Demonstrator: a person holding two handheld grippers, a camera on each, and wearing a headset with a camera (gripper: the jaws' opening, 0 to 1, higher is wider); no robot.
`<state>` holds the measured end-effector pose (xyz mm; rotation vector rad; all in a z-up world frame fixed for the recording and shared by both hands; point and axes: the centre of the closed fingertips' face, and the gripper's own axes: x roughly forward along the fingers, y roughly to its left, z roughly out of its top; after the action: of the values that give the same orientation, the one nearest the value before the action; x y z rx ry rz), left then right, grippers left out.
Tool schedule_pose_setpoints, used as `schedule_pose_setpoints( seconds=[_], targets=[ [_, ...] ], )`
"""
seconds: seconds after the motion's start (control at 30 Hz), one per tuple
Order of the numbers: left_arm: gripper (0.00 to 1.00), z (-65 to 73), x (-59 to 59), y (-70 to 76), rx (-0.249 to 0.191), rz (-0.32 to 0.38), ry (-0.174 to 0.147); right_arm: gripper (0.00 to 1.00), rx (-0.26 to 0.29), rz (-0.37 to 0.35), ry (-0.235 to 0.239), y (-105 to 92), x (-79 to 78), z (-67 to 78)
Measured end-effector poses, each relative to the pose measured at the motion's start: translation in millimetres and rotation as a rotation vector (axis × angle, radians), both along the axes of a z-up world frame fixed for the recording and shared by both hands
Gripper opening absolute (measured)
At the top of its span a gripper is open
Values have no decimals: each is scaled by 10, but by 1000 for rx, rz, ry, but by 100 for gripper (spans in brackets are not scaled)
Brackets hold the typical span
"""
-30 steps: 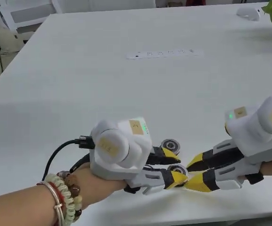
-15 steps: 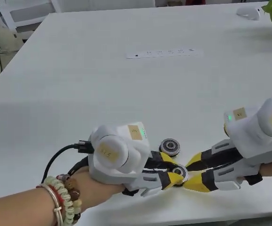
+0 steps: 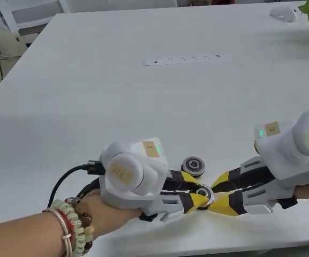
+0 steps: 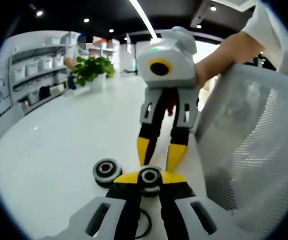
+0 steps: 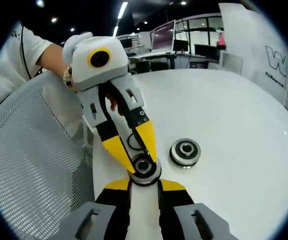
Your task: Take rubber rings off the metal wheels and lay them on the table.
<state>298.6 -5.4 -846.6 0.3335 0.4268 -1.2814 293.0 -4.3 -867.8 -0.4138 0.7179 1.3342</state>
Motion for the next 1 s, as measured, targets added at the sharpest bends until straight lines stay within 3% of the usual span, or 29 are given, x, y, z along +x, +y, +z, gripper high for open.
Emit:
schedule_pose_setpoints(
  seconds=[0.3,0.33,0.4,0.43,0.63,0.77,0.87,1.0],
  targets=[
    [14,-3,4,3,-13,1,1,15,-13,18,-21,-9,-5,10],
    [14,-3,3,3,-14,1,1,13,-17,21,-24,-16,-5,10],
    [14,-4,4,9,-18,3,6,0,-55,10,-64,-78,56,-30],
    [14,-5,7,9,-20,4,6,0,-32,21,-26,-41,4,-34],
    [14,-3,4,8,-21,4,3,0,-40,-9,-20,-39,22,-26],
    [14,-2,7,9,-20,5,0,0,-48,-99,68,-53,38,-34],
    [14,-2,10,12,-17,5,-5,0,-46,-127,103,-58,61,-35],
    [14,-2,11,13,-16,6,-6,0,-15,-193,198,-65,49,-21]
  ],
)
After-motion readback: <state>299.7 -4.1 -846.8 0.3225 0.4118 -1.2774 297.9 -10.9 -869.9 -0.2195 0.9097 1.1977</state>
